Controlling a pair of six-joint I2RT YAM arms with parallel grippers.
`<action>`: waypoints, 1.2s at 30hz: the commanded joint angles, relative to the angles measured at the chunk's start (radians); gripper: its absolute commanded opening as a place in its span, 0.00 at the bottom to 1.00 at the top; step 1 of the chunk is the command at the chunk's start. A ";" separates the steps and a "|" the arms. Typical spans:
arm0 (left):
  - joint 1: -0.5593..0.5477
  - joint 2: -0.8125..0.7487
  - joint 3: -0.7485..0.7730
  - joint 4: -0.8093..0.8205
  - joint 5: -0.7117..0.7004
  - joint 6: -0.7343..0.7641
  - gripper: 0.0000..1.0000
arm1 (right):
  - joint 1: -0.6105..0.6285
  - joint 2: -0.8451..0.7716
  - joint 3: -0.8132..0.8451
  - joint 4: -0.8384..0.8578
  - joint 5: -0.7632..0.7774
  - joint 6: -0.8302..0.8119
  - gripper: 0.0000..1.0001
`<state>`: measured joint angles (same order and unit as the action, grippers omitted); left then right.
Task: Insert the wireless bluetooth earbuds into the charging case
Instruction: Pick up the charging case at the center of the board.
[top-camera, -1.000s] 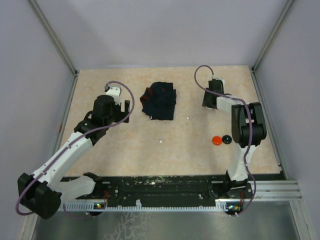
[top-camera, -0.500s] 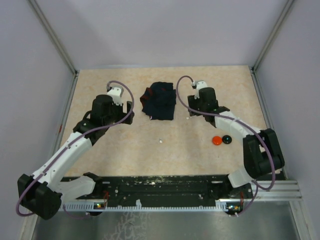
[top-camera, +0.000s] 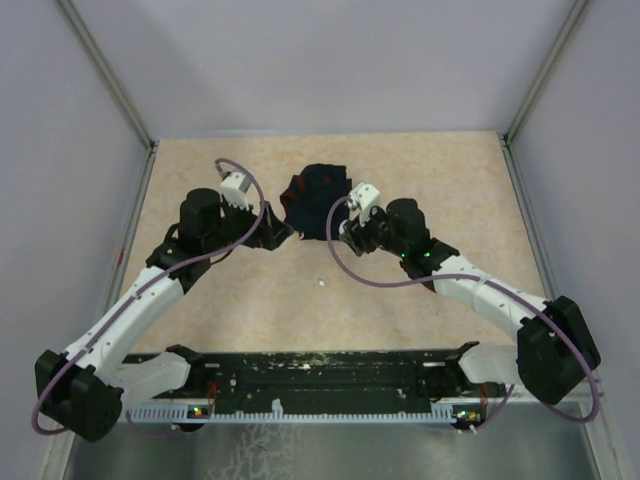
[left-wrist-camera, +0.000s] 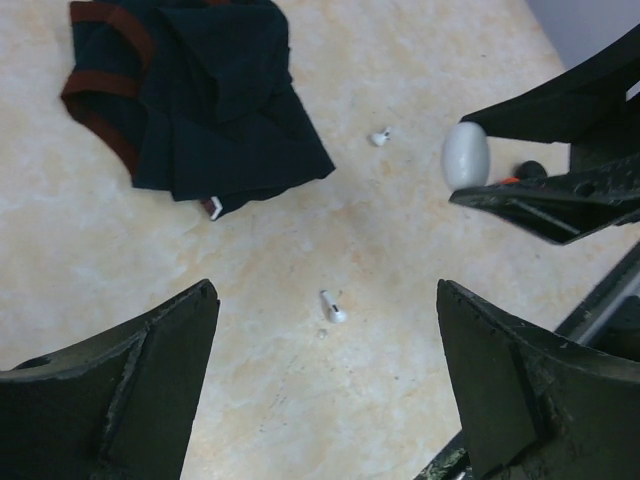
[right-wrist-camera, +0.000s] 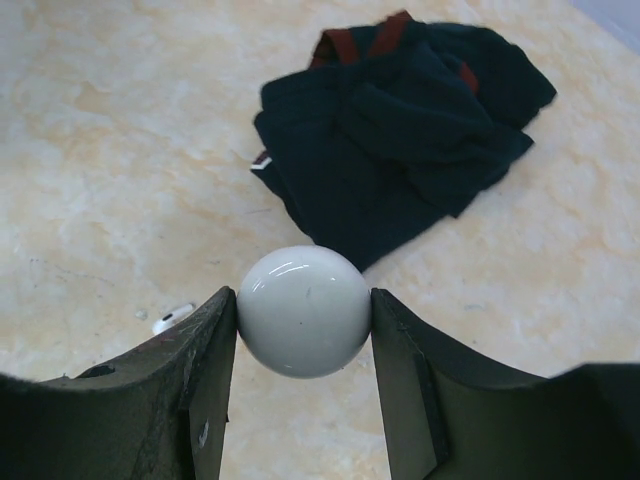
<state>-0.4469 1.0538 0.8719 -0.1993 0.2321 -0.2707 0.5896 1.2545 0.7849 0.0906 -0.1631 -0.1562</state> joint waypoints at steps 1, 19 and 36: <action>0.006 0.027 0.012 0.083 0.187 -0.073 0.93 | 0.050 -0.061 -0.025 0.138 -0.114 -0.142 0.43; -0.009 0.110 -0.028 0.306 0.474 -0.283 0.74 | 0.217 -0.077 -0.024 0.284 -0.087 -0.263 0.43; -0.032 0.139 -0.060 0.370 0.489 -0.307 0.58 | 0.262 -0.074 -0.019 0.340 -0.046 -0.270 0.43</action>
<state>-0.4694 1.1839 0.8192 0.1211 0.6945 -0.5720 0.8375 1.1988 0.7528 0.3595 -0.2211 -0.4126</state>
